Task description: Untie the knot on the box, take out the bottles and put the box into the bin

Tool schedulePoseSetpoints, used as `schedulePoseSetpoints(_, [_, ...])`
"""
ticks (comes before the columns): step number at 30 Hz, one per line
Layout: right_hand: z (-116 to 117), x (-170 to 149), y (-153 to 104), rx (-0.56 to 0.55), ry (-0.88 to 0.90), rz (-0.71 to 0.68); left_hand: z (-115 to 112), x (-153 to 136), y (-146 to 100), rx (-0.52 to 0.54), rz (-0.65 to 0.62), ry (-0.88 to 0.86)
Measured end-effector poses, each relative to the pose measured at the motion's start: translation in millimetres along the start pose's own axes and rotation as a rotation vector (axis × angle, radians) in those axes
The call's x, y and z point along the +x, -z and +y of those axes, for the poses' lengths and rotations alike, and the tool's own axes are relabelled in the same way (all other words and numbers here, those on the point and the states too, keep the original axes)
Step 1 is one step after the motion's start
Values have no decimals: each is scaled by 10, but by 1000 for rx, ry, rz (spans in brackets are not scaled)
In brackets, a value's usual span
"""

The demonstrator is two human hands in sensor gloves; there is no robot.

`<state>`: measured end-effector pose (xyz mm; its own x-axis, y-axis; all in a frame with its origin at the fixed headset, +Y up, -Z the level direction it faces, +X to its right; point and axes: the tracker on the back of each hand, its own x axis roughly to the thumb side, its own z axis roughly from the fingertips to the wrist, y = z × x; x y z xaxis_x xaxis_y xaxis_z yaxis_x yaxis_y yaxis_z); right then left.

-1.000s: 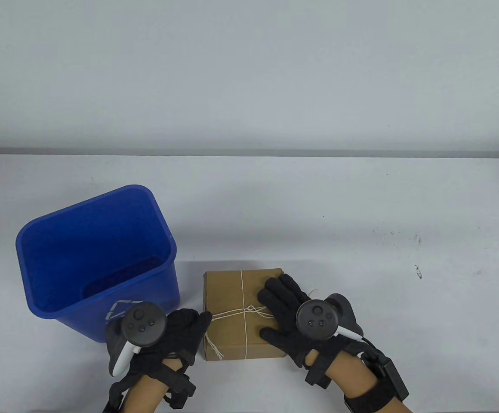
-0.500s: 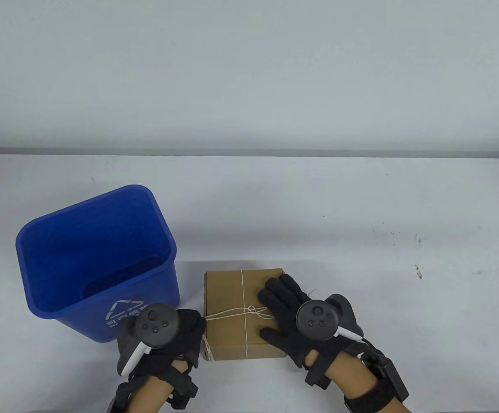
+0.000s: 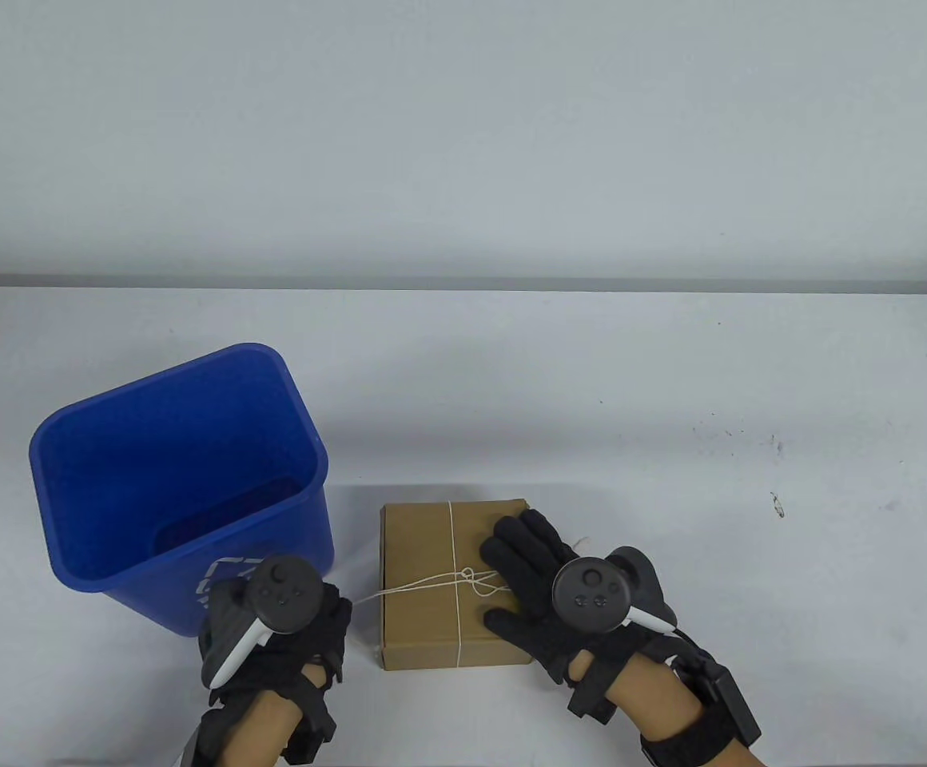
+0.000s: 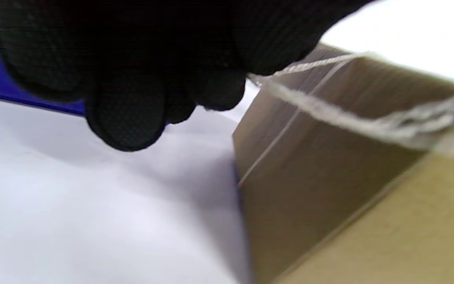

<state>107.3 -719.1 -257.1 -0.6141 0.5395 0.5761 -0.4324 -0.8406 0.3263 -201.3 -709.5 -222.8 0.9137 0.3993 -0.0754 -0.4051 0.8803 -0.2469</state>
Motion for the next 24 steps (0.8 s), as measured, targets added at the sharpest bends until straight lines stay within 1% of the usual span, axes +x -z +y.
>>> schedulePoseSetpoints(4, [-2,-4,-4,0,0,1,-52,-29,47,-26,24,19])
schedulePoseSetpoints(10, [-10,-13,-18,2,0,3,-195,-39,137,-105,89,129])
schedulePoseSetpoints(17, [-19,-25,-35,3,1,4,-242,-77,154,-168,171,207])
schedulePoseSetpoints(21, [-19,-26,-36,3,2,4,-176,-63,119,-133,115,144])
schedulePoseSetpoints(24, [-19,-26,-36,3,2,4,-97,1,42,-98,-2,56])
